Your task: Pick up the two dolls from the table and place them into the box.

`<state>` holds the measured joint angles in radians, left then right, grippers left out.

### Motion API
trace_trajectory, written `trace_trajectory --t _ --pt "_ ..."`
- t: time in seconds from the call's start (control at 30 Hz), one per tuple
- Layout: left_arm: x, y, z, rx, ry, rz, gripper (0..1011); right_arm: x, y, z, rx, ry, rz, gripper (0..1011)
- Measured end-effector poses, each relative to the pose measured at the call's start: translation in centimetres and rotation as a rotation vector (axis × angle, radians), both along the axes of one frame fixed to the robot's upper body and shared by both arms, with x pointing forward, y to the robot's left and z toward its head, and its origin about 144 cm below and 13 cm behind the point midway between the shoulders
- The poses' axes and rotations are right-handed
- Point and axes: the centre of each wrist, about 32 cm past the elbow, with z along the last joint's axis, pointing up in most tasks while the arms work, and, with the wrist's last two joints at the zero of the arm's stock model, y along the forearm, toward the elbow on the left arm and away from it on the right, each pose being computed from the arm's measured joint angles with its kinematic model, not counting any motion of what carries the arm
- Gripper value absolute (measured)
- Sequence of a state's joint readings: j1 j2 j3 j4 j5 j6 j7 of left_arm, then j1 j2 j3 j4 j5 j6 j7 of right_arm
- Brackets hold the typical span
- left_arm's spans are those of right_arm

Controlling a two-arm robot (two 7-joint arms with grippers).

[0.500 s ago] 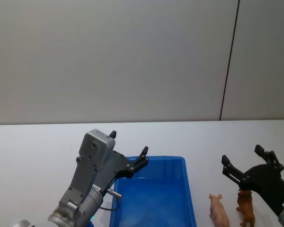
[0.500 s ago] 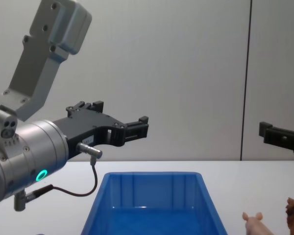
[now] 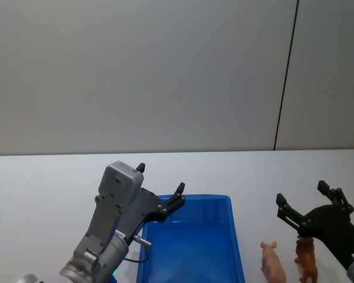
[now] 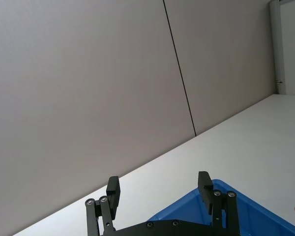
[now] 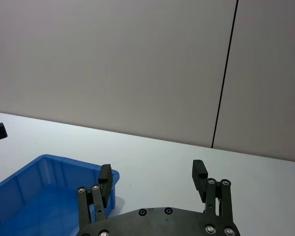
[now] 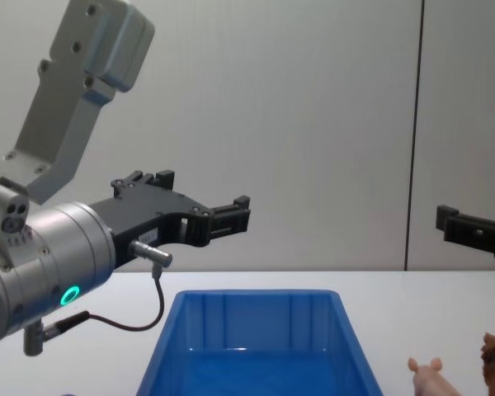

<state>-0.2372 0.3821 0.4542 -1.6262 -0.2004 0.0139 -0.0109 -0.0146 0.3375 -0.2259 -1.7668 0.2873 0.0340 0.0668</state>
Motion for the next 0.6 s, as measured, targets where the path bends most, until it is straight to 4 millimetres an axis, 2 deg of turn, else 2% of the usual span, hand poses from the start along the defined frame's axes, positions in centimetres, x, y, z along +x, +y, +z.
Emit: trace_trajectory --t 0.6 --pt "0.0 0.0 0.0 0.0 0.0 0.0 1002 0.0 0.0 0.0 0.0 0.0 0.0 1001"
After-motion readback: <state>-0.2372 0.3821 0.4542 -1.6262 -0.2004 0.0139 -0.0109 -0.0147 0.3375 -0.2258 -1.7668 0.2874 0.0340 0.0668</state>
